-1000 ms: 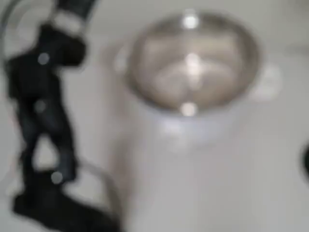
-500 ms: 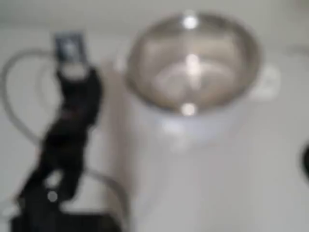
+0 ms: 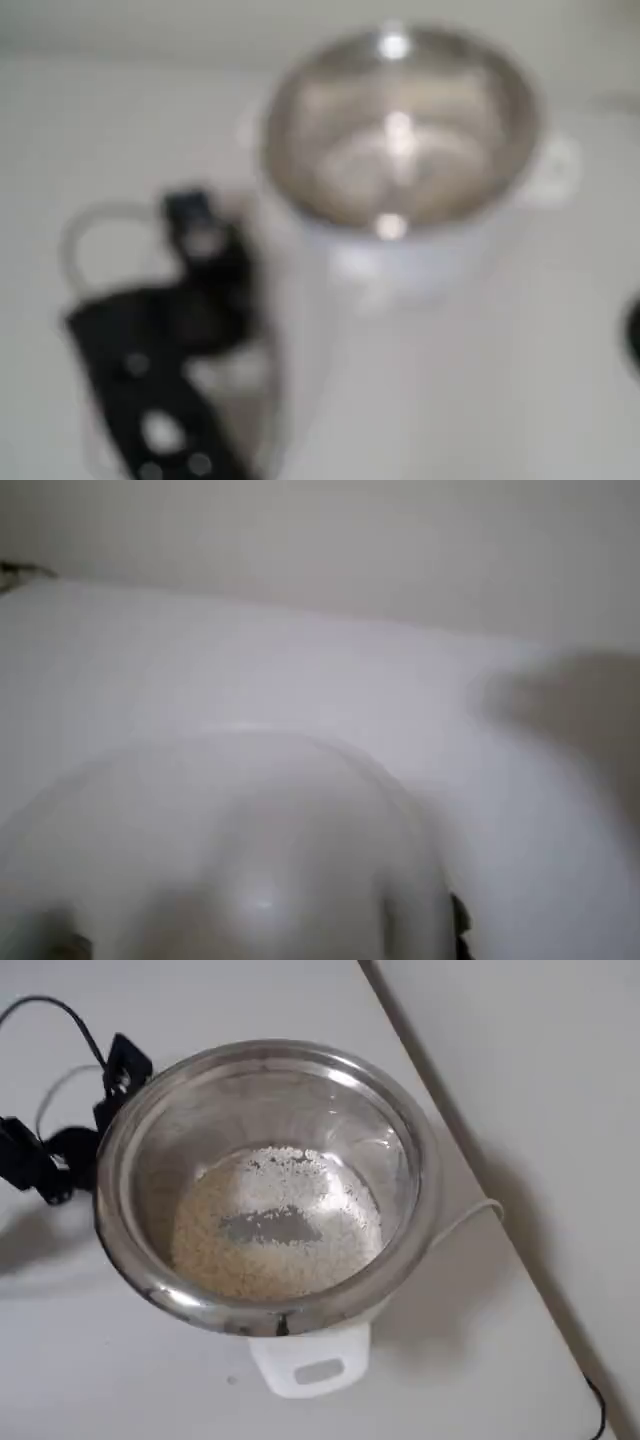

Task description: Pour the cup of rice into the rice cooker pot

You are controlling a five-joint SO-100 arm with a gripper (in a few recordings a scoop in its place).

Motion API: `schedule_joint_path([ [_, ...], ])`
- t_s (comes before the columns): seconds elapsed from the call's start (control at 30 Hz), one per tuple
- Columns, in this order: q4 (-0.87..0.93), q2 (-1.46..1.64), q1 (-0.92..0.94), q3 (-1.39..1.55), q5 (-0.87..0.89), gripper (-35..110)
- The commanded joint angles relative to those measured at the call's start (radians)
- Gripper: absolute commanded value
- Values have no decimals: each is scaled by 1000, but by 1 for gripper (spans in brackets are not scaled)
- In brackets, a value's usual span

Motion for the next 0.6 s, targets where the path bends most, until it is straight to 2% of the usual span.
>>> schedule_joint_path([
  [0.0,-176,-130,35,-100,-14,42],
  [0.1,-212,-207,34,-135,-35,48],
  [0.37,-227,-262,-9,-146,-141,50],
  [0.57,-232,-215,64,-80,-166,50],
])
